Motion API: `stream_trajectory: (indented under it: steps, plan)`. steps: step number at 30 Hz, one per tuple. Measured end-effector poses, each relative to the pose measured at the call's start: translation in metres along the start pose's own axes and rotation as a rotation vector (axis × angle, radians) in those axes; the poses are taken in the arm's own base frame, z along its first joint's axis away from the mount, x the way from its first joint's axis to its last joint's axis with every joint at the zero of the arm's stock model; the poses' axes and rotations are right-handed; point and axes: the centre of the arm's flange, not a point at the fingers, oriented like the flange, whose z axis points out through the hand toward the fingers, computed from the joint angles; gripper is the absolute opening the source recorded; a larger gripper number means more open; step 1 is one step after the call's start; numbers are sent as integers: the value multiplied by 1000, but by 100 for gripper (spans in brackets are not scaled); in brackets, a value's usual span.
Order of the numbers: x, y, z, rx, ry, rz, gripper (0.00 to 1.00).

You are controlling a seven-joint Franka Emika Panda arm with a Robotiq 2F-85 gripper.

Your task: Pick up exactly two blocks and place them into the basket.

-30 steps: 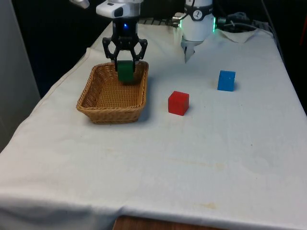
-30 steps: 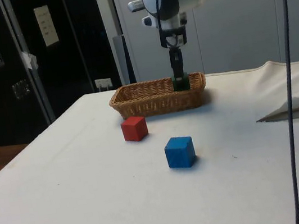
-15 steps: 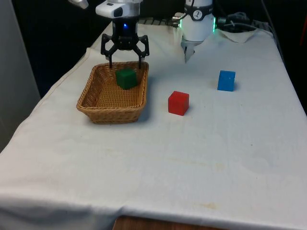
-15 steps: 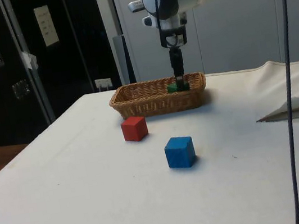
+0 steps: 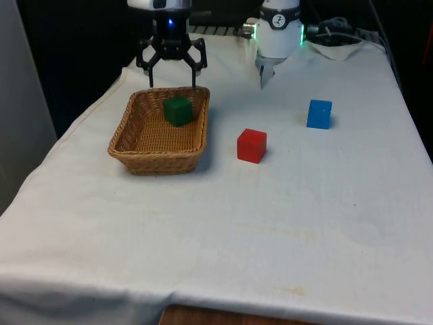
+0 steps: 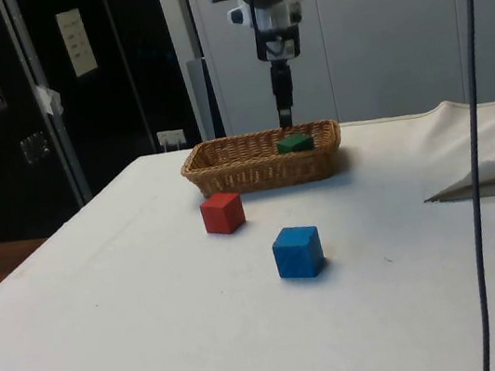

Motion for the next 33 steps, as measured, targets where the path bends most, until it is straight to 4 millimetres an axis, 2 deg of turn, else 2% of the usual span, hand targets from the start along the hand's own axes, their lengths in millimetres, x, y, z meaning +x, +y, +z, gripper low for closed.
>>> stream_trajectory:
  steps: [2,9,27,33]
  plan:
    - [4,-1,-9,8,16,-1,100]
    - [12,-11,-22,16,33,-7,100]
    - [50,-66,-80,22,99,-30,100]
    - [62,-79,-89,14,111,-37,100]
